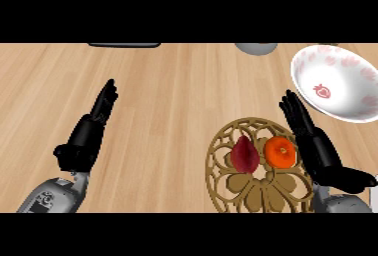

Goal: Pick the squash from the placemat and place it in the bowl

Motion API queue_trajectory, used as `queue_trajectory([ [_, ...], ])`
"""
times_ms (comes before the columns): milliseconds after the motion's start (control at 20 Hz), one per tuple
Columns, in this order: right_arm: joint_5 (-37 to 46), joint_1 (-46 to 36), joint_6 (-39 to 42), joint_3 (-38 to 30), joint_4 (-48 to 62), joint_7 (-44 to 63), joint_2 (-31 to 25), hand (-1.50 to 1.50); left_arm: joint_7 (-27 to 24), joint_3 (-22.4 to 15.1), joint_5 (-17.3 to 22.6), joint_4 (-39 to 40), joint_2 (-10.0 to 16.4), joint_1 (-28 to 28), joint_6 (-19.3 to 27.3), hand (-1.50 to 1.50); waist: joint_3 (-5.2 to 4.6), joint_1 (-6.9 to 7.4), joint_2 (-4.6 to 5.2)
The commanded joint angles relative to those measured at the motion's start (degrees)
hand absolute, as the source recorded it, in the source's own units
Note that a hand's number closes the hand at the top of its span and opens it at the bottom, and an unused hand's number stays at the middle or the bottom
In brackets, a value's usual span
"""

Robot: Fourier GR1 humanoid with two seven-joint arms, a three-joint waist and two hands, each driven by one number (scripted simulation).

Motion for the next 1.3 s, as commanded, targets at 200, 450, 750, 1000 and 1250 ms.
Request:
queue_trajectory([
  [200,-9.5,-6.5,24.2,19.5,-7.4,3.6,2.4,-1.50,-1.2,8.7,3.5,-0.6,2.4,-3.0,0.3,0.00,-0.49,3.48,-0.11],
  [450,7.4,2.6,14.7,15.4,-16.0,-11.4,-4.4,-1.50,-5.0,19.6,11.7,3.3,6.4,1.4,-5.2,0.00,-0.40,-2.85,-0.26],
  [750,9.5,9.5,22.4,9.8,-23.5,-22.9,-16.5,-1.50,-2.7,19.8,11.2,1.8,5.1,0.9,-5.7,0.00,-0.34,-2.93,-0.21],
  [1000,10.1,6.0,22.9,-2.2,-28.3,-16.0,-24.5,-1.50,-6.0,22.1,11.6,6.3,6.2,1.0,-8.4,0.00,-0.42,-3.17,-0.14],
  [1250,7.3,5.2,28.9,-11.0,-31.3,-7.8,-34.0,-1.50,-4.9,22.1,11.6,5.6,5.9,0.0,-8.5,0.00,-0.45,-3.34,-0.18],
])
